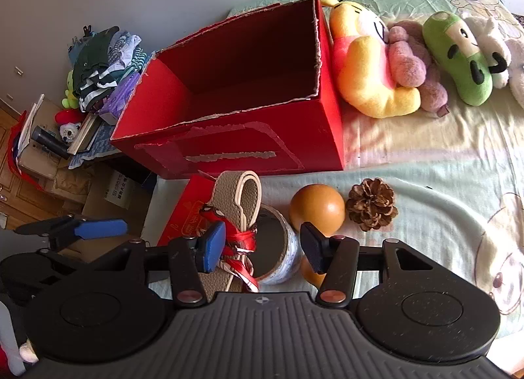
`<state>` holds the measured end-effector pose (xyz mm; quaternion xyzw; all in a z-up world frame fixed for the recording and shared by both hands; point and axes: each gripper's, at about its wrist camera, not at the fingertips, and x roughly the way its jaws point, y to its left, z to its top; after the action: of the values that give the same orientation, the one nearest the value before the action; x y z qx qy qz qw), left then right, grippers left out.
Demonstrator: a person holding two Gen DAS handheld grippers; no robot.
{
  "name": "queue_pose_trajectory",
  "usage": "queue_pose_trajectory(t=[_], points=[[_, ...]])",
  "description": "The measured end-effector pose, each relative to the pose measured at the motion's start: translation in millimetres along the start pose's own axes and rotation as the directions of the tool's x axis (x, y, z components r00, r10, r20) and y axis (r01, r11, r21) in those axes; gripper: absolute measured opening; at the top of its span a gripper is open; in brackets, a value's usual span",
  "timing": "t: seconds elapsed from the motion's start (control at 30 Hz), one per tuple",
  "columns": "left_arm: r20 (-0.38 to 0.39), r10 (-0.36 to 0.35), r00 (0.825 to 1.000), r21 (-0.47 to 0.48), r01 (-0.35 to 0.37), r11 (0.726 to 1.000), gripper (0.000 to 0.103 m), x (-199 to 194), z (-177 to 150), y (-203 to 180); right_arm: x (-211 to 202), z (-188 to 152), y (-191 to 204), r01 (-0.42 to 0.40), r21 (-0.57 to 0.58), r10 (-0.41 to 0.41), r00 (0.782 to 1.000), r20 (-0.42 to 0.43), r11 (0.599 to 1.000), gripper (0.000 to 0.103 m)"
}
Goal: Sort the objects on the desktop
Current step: 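Carry the held beige strap with red ribbon over the red bin with the right tool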
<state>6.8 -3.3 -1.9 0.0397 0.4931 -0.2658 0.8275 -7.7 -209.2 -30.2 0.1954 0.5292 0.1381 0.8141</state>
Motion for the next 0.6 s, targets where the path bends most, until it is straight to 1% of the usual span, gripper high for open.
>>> queue_pose_trajectory(t=[0.07, 0.17, 0.27, 0.33, 0.43, 0.47, 0.53, 0.57, 0.6], points=[[-0.037, -0.062, 0.997, -0.039, 0.060, 0.997, 0.102, 14, 2, 1, 6, 2, 1, -0.041, 0.002, 0.041, 0.999, 0.012, 0.999, 0.055], [-0.081, -0.140, 0.987, -0.071, 0.134, 0.988, 0.102, 27, 3, -2, 15, 4, 0, -0.071, 0.009, 0.071, 0.997, -0.001, 0.997, 0.052], [-0.110, -0.185, 0.977, -0.069, 0.178, 0.982, 0.102, 31, 4, -8, 22, 5, 0, -0.102, 0.025, 0.102, 0.994, -0.032, 0.995, 0.044], [-0.113, -0.187, 0.976, -0.061, 0.181, 0.982, 0.102, 36, 5, -12, 26, 5, 0, -0.103, 0.034, 0.105, 0.993, -0.050, 0.994, 0.041], [-0.128, -0.201, 0.971, -0.076, 0.192, 0.978, 0.100, 41, 6, -8, 30, 4, -2, -0.095, 0.045, 0.098, 0.993, -0.066, 0.994, 0.040], [-0.132, -0.207, 0.969, -0.079, 0.198, 0.977, 0.096, 41, 6, -7, 31, 5, -5, -0.090, 0.055, 0.094, 0.992, -0.080, 0.994, 0.038], [-0.155, -0.215, 0.964, -0.074, 0.206, 0.976, 0.069, 44, 7, -7, 33, 4, -9, -0.095, 0.074, 0.101, 0.992, -0.080, 0.993, 0.037], [-0.181, -0.216, 0.959, -0.075, 0.206, 0.976, 0.048, 49, 7, -7, 33, 4, -10, -0.094, 0.080, 0.101, 0.992, -0.081, 0.992, 0.034], [-0.200, -0.211, 0.957, -0.078, 0.199, 0.977, 0.050, 54, 6, -7, 34, 4, -11, -0.095, 0.081, 0.101, 0.992, -0.072, 0.992, 0.033]])
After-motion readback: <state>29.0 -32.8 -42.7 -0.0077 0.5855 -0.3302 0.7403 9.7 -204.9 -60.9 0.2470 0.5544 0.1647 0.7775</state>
